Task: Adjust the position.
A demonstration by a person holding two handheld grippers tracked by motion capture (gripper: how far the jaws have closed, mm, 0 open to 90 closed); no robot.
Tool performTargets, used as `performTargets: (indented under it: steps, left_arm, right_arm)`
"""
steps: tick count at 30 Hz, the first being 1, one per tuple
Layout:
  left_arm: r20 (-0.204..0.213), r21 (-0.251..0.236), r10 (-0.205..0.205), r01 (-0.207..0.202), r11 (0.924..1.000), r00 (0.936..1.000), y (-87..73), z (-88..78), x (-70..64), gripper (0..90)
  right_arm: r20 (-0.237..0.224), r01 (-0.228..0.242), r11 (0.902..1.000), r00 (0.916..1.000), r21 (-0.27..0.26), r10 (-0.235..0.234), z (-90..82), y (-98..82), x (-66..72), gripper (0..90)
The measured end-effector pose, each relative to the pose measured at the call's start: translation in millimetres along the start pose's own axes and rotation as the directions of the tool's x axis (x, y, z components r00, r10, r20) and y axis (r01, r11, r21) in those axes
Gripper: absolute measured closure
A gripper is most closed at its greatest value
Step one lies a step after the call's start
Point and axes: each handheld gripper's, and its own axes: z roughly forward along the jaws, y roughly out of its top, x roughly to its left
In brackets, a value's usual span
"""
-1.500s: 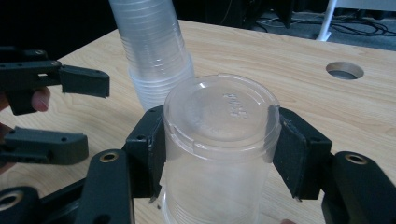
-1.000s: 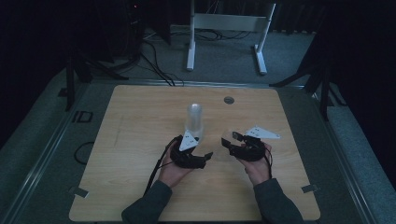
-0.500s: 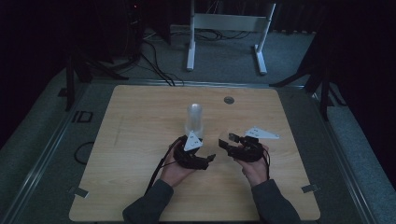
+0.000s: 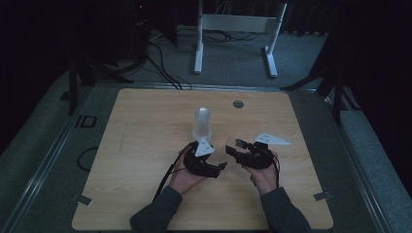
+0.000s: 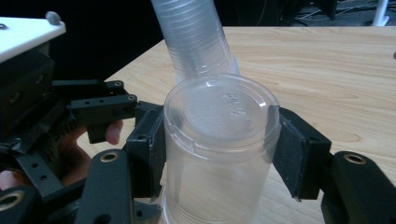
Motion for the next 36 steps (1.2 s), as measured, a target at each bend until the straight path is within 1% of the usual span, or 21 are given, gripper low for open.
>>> performTargets:
  steps: [3,9,14,15,22,26,30,36]
  left_arm:
    - [0.002,0.006,0.004,-0.004,1.0000,1.0000,0.0,1.5,-0.7,19.0]
    - [0.010,0.010,0.006,-0.006,0.9999,0.9999,0.1,4.1,-2.3,19.0]
    - [0.015,0.010,0.009,-0.009,0.9999,0.9998,0.7,4.8,-3.3,19.0]
    - [0.014,0.007,0.009,-0.009,0.9999,0.9999,0.8,5.0,-3.8,19.0]
    - [0.017,-0.005,0.014,-0.013,0.9999,0.9998,1.4,4.1,-4.8,19.0]
    - [0.016,-0.012,0.021,-0.021,0.9997,0.9996,1.6,2.8,-4.7,19.0]
    - [0.022,-0.025,0.013,-0.012,0.9996,0.9997,1.0,2.3,-4.6,19.0]
    - [0.029,-0.043,0.011,-0.009,0.9990,0.9995,0.0,3.4,-5.4,19.0]
  right_arm:
    - [-0.008,-0.008,1.0000,0.9999,0.000,0.008,0.0,-0.2,0.5,40.8]
    - [-0.023,-0.008,1.0000,0.9997,0.000,0.008,0.7,-0.8,1.8,40.9]
    - [-0.039,-0.024,0.9997,0.9990,-0.008,0.023,0.6,-0.6,1.8,40.8]
    - [-0.049,-0.037,0.9992,0.9981,-0.012,0.037,0.6,-0.8,1.4,40.9]
    - [-0.064,-0.061,0.9980,0.9961,-0.017,0.060,1.4,-3.1,0.7,40.9]
    - [-0.079,-0.091,0.9955,0.9929,-0.025,0.089,1.9,-4.5,-0.6,40.9]
    - [-0.095,-0.120,0.9922,0.9887,-0.035,0.116,1.5,-5.8,-2.8,40.9]
    - [-0.119,-0.165,0.9854,0.9801,-0.042,0.159,1.1,-7.5,-6.0,41.0]
